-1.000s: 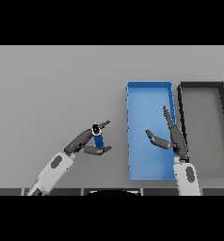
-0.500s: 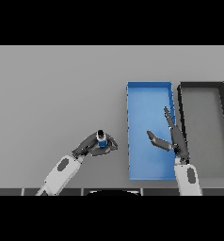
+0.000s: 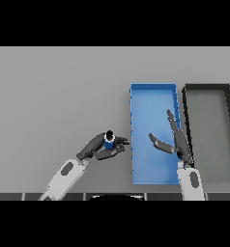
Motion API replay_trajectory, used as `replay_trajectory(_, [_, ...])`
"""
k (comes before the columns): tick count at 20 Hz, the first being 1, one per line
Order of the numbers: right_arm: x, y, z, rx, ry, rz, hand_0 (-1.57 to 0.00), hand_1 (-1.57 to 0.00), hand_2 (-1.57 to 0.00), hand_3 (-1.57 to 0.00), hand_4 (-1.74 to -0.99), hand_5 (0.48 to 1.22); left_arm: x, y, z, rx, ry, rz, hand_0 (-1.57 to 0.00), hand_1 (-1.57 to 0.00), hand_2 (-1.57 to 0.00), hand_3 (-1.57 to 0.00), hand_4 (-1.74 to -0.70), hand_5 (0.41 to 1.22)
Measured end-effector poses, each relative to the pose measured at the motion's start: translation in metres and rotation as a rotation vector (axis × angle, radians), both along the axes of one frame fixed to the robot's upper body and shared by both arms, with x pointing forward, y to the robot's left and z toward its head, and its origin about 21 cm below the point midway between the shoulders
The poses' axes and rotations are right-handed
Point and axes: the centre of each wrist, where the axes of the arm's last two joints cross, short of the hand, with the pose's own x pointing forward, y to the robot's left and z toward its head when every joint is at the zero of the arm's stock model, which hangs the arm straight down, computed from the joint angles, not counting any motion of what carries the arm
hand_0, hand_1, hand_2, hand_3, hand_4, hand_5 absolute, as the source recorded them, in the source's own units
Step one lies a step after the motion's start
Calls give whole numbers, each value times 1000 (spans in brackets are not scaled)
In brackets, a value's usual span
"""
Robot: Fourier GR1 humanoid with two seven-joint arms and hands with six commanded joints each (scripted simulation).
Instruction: Pick up the blue pipe and place it into the blue bin.
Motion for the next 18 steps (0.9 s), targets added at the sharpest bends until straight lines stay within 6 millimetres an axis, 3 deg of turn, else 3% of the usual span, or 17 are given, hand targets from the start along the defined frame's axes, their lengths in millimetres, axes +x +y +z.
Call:
replay_trajectory(7, [4, -4, 3, -31, -14, 4, 1, 1, 1, 1, -1126, 567, 6, -19, 38, -16, -64, -38, -1562, -1564, -1565, -1564, -1473, 1218])
replay_trajectory(12, [5, -7, 6, -33, -19, 13, 1, 1, 1, 1, -1124, 578, 6, -20, 45, -2, -54, -75, -1568, -1569, -1569, -1569, -1473, 1220])
replay_trajectory(16, [28, -12, 17, -57, -25, 91, 1, 1, 1, 1, -1133, 578, 6, -21, 43, 14, -43, -71, -1570, -1570, -1570, -1570, -1474, 1220])
replay_trajectory(18, [40, -10, 20, -60, -30, 131, 1, 1, 1, 1, -1185, 578, 5, -21, 42, 13, -43, -67, -1570, -1570, -1570, -1570, -1474, 1220])
